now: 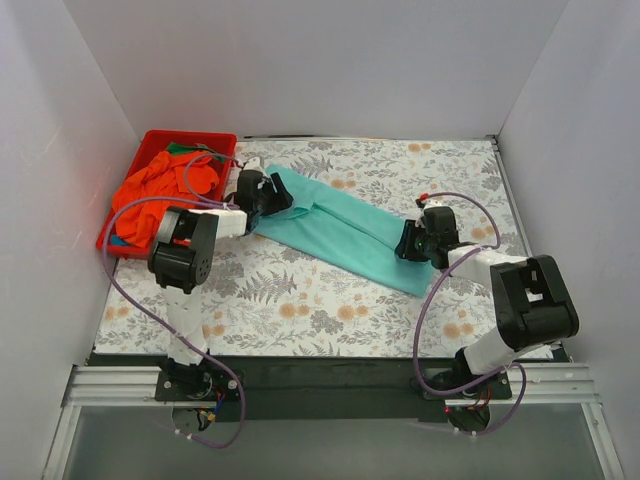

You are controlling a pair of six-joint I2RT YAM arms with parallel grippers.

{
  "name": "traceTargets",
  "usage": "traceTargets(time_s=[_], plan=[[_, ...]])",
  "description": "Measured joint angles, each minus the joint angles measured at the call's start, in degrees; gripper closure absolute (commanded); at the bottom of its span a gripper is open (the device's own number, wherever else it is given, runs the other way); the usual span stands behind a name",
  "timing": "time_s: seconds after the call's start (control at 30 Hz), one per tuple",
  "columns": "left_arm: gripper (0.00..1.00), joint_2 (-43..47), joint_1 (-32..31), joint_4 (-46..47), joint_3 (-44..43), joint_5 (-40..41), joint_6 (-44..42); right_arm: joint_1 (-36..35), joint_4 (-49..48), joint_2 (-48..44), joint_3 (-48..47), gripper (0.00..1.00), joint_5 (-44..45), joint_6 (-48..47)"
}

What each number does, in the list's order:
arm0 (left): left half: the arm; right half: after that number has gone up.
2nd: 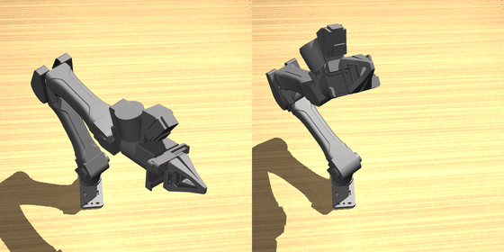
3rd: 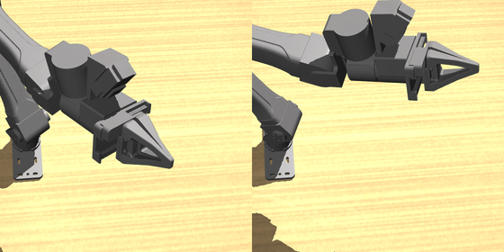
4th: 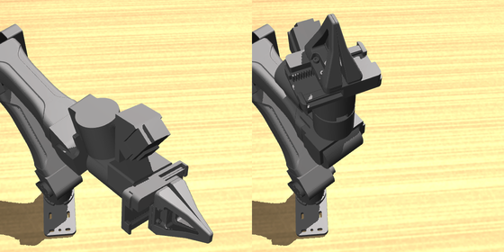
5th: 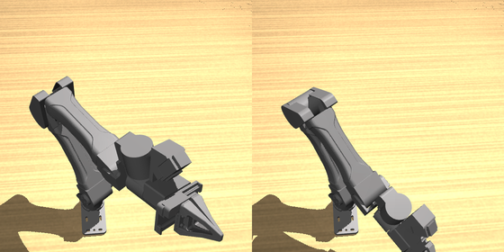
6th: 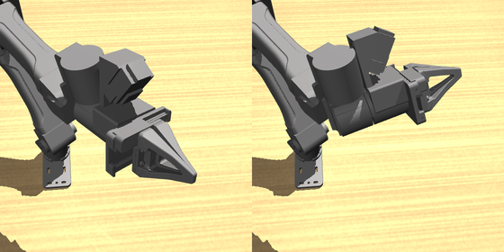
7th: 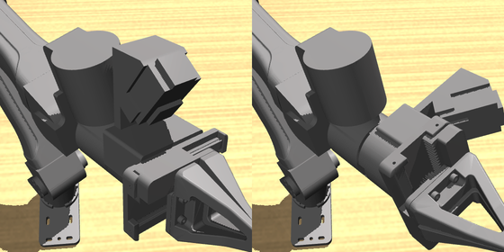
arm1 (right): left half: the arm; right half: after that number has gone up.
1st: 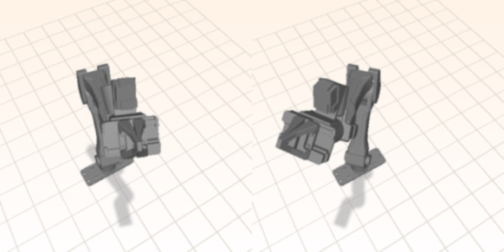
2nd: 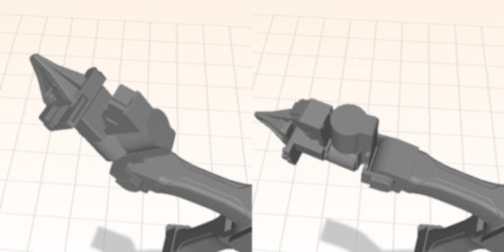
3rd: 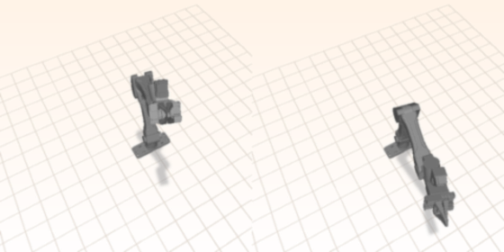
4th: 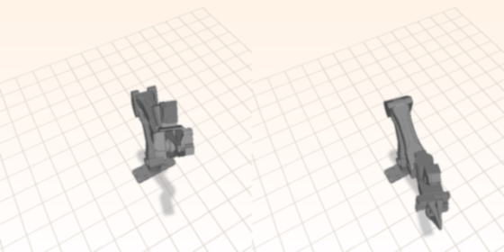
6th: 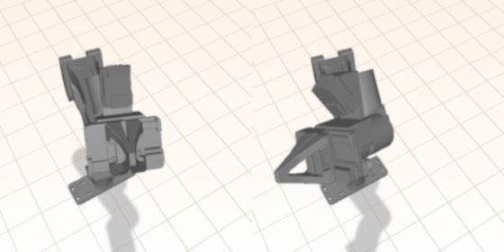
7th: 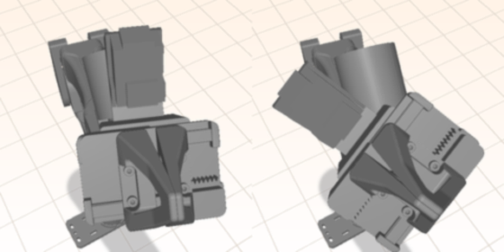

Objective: Fold and stack the t-shirts
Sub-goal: Fold the tshirt

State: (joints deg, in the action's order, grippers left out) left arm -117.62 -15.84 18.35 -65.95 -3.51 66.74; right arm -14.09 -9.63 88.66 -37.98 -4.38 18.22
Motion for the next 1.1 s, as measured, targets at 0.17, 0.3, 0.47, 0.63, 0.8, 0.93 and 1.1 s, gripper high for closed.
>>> traceTargets(time_s=[0.17, 0.3, 0.47, 0.63, 0.8, 0.93, 1.1], plan=[[0.41, -5.2, 0.26, -2.54, -8.31, -1.07, -1.05, -4.74, 0.26, -2.08, 1.86, 0.61, 1.75, 2.03], [0.41, -9.2, 0.44, -4.35, -14.58, -2.8, -1.14, -8.72, 0.55, -3.8, 3.41, 0.61, 2.51, 3.91], [0.42, -13.25, 0.57, -5.22, -20.63, -5.57, -0.87, -13.68, 0.5, -4.61, 4.17, 0.61, 3.19, 6.29], [0.42, -15.19, 0.61, -5.79, -23.61, -7.98, -0.9, -19.69, 0.52, -4.52, 4.09, 0.61, 3.08, 8.55], [0.42, -17.18, 0.11, -5.9, -26.45, -10.08, -1.42, -25.42, 0.63, -2.32, 1.97, 0.61, 2.95, 9.94], [0.42, -18.99, -0.87, -5.9, -29.0, -11.47, -2.25, -29.4, 0.57, 0.52, -0.79, 0.61, 2.67, 10.56], [0.42, -20.76, -1.64, -6.23, -31.71, -13.07, -2.71, -33.0, 0.48, 2.49, -2.78, 0.62, 2.62, 11.39]])
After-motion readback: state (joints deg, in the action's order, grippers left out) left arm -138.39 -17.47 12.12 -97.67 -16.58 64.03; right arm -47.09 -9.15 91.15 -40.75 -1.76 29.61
